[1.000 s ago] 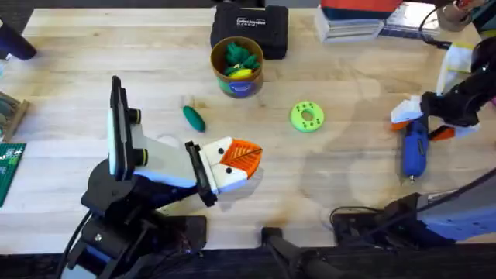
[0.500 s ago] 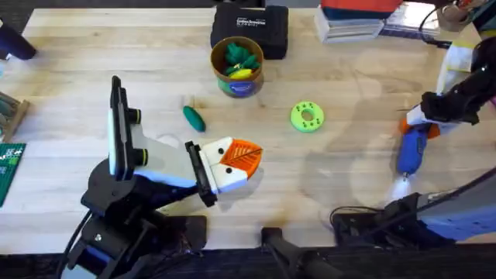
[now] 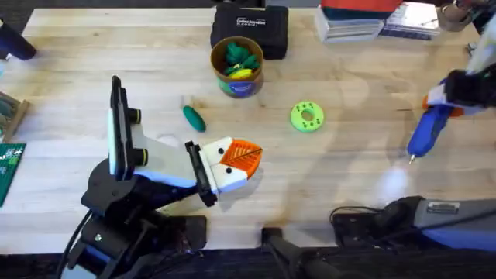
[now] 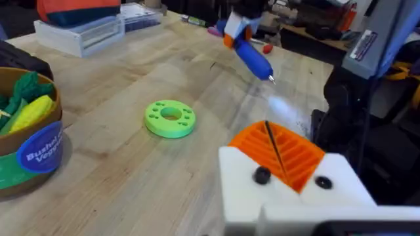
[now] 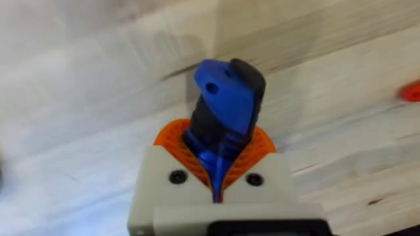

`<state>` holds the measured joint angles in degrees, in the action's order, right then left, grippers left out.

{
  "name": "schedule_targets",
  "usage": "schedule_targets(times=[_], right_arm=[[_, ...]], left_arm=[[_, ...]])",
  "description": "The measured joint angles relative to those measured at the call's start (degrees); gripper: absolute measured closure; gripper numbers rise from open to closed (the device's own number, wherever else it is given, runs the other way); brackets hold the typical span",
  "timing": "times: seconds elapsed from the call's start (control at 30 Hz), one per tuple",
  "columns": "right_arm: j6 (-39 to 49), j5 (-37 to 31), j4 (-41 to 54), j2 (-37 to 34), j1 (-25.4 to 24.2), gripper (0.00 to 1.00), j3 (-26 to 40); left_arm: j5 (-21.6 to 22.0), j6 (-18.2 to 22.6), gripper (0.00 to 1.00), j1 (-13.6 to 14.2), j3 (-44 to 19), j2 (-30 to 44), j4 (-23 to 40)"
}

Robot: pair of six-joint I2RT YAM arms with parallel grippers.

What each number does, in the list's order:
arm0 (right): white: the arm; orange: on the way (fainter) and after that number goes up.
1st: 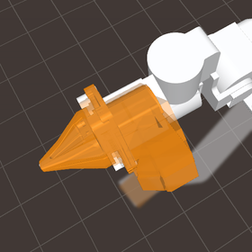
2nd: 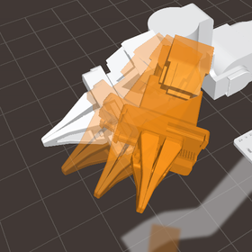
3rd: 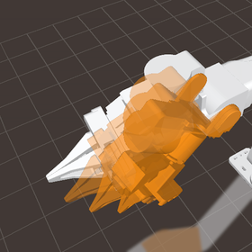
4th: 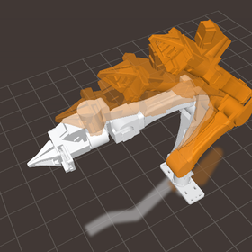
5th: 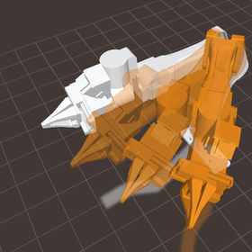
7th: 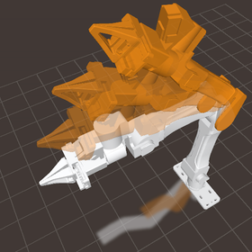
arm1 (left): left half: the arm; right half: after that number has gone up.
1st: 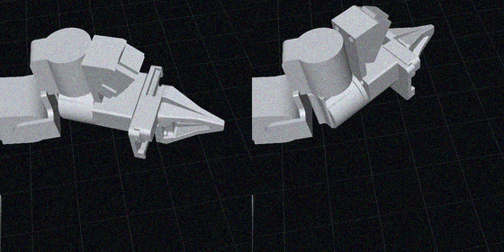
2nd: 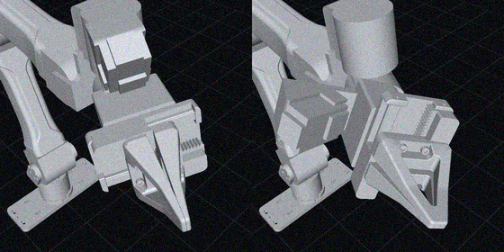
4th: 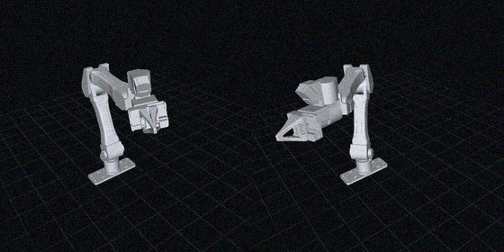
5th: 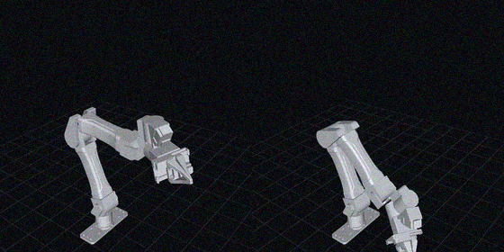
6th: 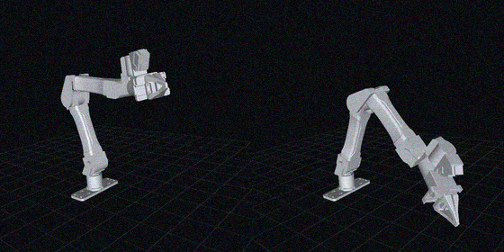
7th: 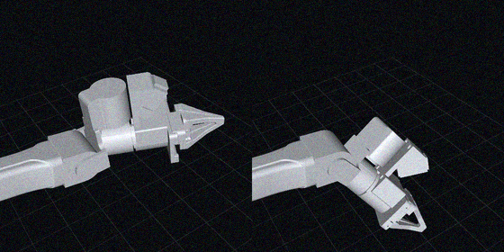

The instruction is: Pick up the gripper from the table and insert it into the empty holder that is missing its gripper. Then pick up a screw, insert it into the mounting hole, and use the screwdriver to tighten it. Finally, clean up the table by picking up the vegetable and placing it into the bucket.

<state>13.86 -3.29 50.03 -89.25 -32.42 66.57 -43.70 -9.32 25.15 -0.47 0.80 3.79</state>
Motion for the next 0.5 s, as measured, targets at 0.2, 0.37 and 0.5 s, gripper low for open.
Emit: schedule_targets(times=[0.2,0.37,0.5], right_arm=[[-5.2,5.7,-5.0,15.4,0.2,0.973,-1.0],[-8.8,10.5,-9.3,26.0,3.4,0.973,-6.0],[-11.1,12.6,-14.5,33.5,10.3,0.973,-10.4]], left_arm=[[0.0,0.0,0.997,0.0,0.0,0.0,0.0],[0.0,0.0,0.997,0.0,0.0,0.0,0.0],[0.0,0.0,0.997,0.0,0.0,0.0,0.0]])
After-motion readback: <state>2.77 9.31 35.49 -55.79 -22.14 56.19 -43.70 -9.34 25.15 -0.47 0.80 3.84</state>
